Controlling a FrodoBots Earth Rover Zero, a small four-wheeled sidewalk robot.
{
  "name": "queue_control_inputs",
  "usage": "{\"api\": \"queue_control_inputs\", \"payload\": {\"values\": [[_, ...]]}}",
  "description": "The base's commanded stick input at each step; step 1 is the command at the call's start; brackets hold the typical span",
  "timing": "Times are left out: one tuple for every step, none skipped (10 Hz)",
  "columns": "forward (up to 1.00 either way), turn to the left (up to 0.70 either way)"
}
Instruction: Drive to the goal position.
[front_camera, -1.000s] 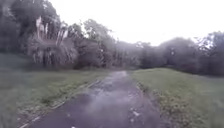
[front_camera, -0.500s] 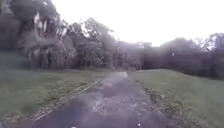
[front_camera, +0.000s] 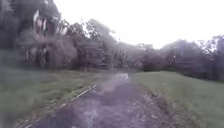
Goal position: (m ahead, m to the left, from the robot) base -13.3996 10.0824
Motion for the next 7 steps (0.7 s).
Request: {"api": "queue_control_inputs", "payload": {"values": [[0.7, 0.0], [0.7, 0.0], [0.7, 0.0], [0.7, 0.0], [0.7, 0.0], [0.7, 0.0], [0.7, 0.0]]}}
